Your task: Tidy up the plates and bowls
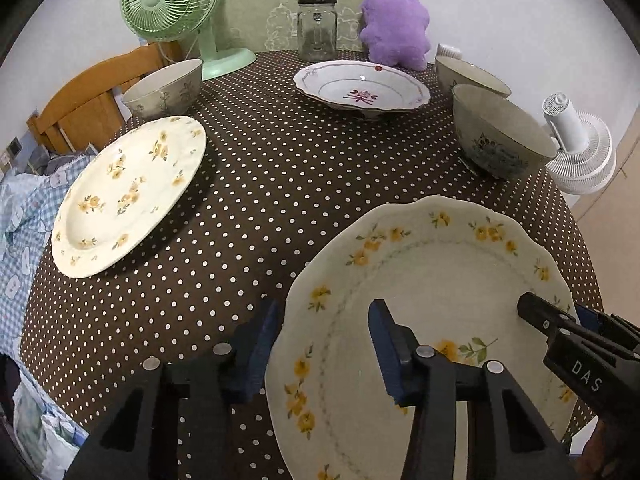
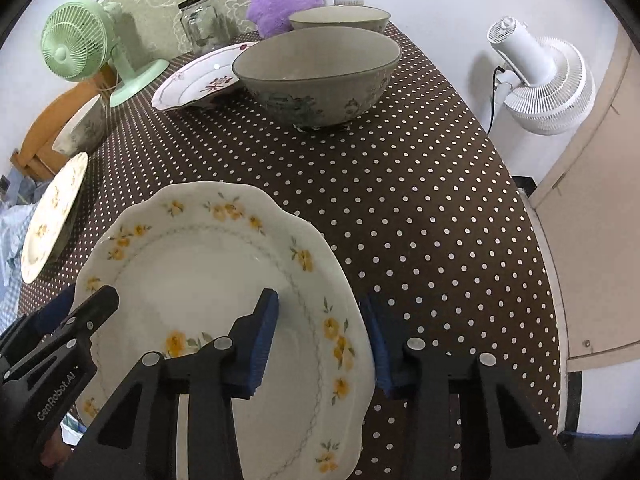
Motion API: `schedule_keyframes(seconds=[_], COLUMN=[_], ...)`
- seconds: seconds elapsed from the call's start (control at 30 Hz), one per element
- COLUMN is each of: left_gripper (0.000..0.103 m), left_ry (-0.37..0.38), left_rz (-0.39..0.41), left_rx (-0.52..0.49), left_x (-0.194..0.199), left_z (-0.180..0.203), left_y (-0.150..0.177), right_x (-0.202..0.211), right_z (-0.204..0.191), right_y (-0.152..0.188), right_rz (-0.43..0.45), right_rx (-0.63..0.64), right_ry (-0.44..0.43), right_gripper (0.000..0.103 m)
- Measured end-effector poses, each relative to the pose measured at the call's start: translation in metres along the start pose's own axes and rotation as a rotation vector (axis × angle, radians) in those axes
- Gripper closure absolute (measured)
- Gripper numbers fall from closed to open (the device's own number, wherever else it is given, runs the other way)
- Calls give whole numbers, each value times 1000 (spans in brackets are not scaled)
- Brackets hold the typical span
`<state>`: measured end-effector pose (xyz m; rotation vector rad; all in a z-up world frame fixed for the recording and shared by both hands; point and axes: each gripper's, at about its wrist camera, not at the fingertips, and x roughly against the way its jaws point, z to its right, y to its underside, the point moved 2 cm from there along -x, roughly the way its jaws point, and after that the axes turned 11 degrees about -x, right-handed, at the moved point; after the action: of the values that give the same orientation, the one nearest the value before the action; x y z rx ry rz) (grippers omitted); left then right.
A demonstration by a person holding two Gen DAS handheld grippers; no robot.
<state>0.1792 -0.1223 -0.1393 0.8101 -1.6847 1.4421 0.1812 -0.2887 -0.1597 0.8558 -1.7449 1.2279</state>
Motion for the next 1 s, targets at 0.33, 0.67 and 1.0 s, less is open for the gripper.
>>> schedule_keyframes(seconds=[0.33,0.67,1.0], left_gripper=[58,58,58], left_ry=[-14,-39,-42], left_rz=[-24,-40,-45], left_rx=[27,35,43], left_x=[0,-10,-21], left_z=[-16,-39,-61], left_y=[-13,-24,-38], right_x=[-1,-10,-23], right_z=[-20,-49,-76], right_y=[-11,-24,-40], right_rz=[-26,-20,-19], right_rx=[40,52,43], right_ry=[-5,-23,-6], right_gripper=[57,57,57])
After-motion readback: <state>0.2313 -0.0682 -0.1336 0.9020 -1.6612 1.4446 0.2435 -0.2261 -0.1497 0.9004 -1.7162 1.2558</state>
